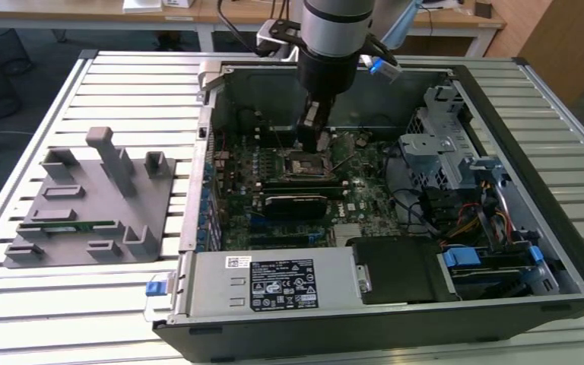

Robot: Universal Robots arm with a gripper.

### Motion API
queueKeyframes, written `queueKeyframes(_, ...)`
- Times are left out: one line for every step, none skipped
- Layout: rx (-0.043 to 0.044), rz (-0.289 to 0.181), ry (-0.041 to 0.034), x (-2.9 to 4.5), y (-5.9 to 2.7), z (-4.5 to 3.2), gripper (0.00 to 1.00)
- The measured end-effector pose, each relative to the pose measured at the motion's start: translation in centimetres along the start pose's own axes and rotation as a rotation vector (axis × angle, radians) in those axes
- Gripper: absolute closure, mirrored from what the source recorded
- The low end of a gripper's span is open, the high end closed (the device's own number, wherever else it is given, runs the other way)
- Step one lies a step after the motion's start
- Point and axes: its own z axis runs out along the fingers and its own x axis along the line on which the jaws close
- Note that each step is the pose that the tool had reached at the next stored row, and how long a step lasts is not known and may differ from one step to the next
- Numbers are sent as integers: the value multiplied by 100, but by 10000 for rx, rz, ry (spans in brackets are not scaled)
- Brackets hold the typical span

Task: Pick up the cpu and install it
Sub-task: 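Place the cpu into insertion slot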

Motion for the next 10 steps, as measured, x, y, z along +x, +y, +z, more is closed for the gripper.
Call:
queueKeyframes(12, 157, -6, 0, 0, 1, 47)
queueKeyframes(25, 335, -11, 0, 0, 1, 47)
queueKeyframes(37, 491, -14, 0, 0, 1, 47)
queueKeyframes(50, 649, -18, 0, 0, 2, 47)
queueKeyframes(62, 815, -23, 0, 0, 2, 47)
queueKeyframes(75, 986, -28, 0, 0, 3, 47)
queueKeyframes(87, 1145, -32, 1, 0, 3, 47)
queueKeyframes(99, 1303, -37, 1, 0, 4, 47)
queueKeyframes(112, 1480, -43, 1, 0, 4, 47)
queueKeyframes(125, 1666, -49, 0, 0, 5, 47)
